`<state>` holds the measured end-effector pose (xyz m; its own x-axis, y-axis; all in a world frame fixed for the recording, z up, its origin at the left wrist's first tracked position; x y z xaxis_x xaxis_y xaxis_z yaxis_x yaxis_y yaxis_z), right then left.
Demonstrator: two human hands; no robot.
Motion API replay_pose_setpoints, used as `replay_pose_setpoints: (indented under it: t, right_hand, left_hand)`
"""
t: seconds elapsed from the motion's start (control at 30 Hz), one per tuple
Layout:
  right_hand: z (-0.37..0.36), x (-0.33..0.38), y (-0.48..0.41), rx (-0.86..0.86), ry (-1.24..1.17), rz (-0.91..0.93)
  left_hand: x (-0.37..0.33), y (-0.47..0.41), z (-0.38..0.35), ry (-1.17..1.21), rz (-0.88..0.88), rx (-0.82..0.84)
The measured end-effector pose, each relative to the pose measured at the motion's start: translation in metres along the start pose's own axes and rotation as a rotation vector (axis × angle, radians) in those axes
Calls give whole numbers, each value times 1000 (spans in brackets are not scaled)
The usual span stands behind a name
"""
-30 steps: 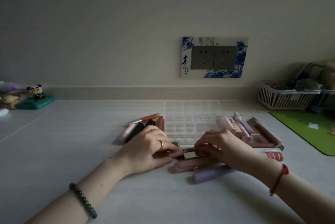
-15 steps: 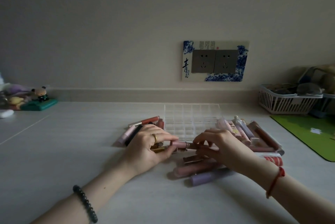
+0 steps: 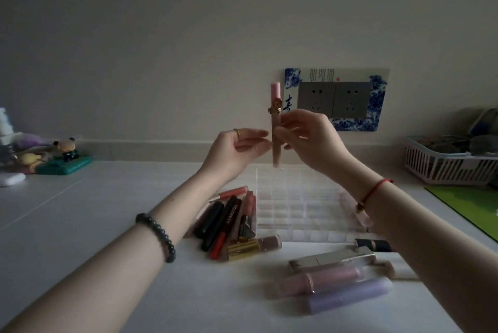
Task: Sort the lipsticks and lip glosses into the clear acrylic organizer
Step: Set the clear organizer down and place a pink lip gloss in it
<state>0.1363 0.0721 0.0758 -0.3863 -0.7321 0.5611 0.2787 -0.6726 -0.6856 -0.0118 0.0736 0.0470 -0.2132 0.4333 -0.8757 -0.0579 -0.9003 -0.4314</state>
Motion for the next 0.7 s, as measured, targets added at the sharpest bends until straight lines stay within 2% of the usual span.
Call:
replay_pose_setpoints:
  t: [0.17,0.33,0.7]
  right_hand:
    - [-23,-29,-15,-31,-58,-60]
    - [-39,-49,-12,-6,-88,-148]
    - [-43,-59,-2,47,-42,-218]
  left_hand:
    - [38,-18,-3,-68,114,30]
    - [64,-17,-7,-121,158,-38]
    - [69,-11,-9,-64,127,-69]
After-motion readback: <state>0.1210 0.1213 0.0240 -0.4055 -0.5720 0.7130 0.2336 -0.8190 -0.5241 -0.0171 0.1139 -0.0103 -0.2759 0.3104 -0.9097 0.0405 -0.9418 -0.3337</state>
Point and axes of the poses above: each hand's wrist, its own y-axis away from the middle knuckle, its own z-axis out of the back of the hand, x = y × z, the point moved 3 cm from there along -y, towards the middle knuckle, and after that the axes turned 4 degrees about z, right-handed, at the moved point
